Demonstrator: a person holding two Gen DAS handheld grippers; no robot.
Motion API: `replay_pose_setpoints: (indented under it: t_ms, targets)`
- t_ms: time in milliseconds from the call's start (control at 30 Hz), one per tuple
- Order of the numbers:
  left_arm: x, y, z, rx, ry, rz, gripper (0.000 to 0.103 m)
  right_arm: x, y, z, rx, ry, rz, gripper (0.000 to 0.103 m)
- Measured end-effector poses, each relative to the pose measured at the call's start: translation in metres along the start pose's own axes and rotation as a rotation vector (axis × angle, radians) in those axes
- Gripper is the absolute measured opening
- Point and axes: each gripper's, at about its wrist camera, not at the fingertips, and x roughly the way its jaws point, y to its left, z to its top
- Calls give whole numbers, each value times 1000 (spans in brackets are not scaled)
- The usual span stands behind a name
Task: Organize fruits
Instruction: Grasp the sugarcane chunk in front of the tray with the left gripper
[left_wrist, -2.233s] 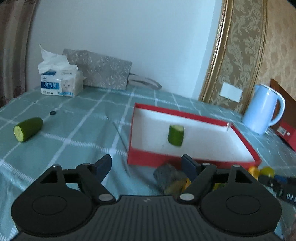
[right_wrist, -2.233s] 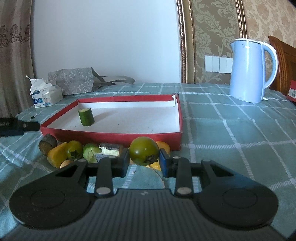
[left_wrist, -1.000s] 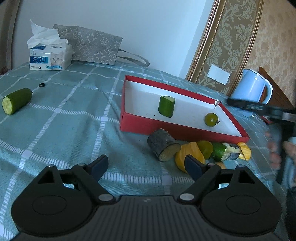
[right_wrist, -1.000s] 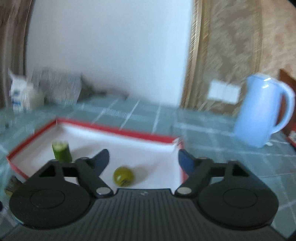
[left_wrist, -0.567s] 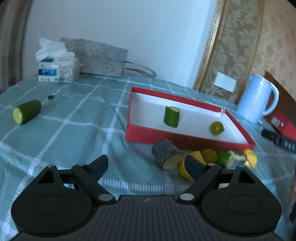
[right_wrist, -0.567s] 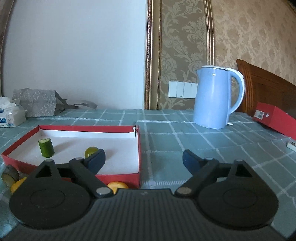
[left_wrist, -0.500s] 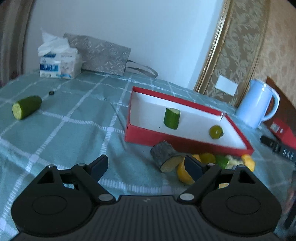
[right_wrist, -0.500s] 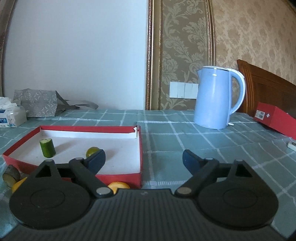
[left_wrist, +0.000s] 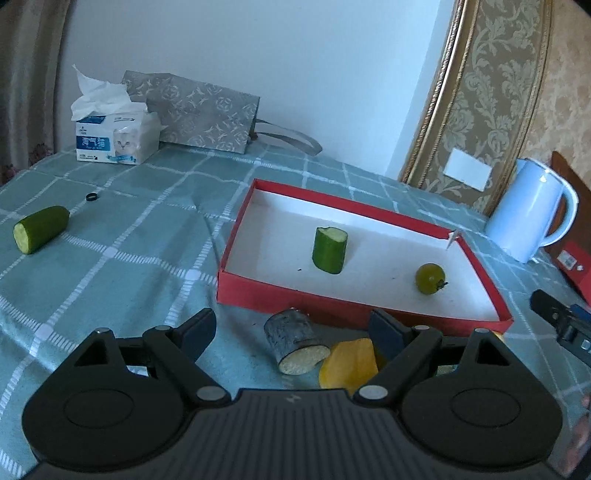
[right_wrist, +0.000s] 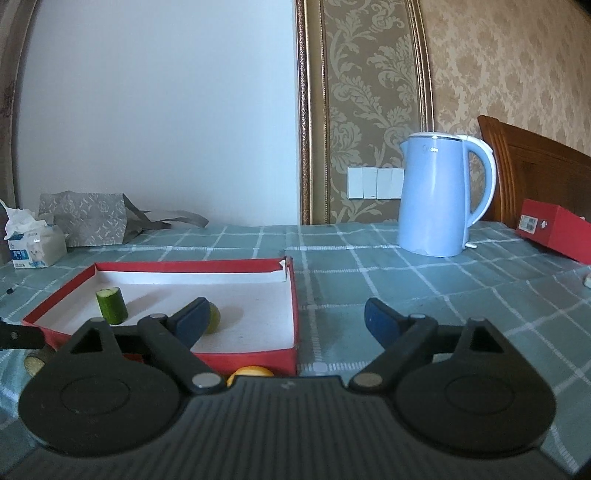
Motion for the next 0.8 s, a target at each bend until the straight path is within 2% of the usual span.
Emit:
replay_pose_setpoints:
  t_ms: [300,433,800]
  targets:
    - [19,-1,0,-76,80,38,90,-5,2,-1,-6,-22,-1,94]
    - [24,0,1,-103,88,57,90,-5,1,0,-1,-19,2,98]
    - [29,-3,2,-116,115,54,90,-7,-1,1,15,-21,4,99]
